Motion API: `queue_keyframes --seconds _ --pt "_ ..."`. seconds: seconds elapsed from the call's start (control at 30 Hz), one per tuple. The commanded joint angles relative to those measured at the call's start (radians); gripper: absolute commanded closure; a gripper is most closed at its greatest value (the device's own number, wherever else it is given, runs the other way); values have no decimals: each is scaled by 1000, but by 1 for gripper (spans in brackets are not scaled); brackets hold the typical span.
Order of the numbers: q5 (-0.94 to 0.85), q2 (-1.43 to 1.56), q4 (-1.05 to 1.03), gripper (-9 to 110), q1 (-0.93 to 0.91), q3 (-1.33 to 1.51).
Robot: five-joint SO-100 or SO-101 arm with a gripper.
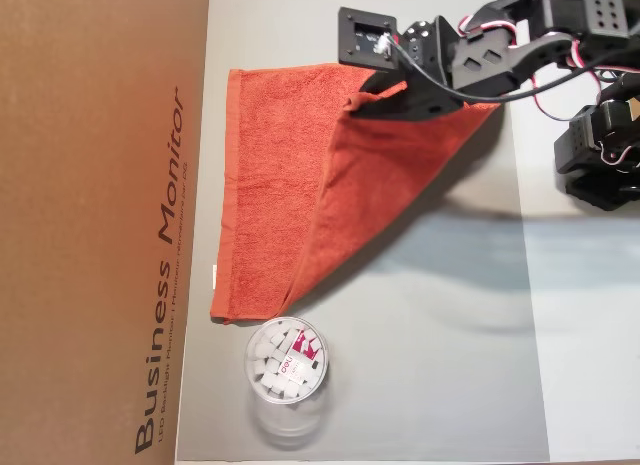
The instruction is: Fold the blanket.
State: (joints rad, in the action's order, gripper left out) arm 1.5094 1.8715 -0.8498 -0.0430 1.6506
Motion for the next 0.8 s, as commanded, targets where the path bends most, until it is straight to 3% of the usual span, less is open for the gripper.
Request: queue_keyframes --seconds 0.0,0.3,0.77 --pt "9 -46 29 102 -40 -110" --pt "-8 -241 207 102 -114 -196" --pt "9 -479 218 102 -198 -508"
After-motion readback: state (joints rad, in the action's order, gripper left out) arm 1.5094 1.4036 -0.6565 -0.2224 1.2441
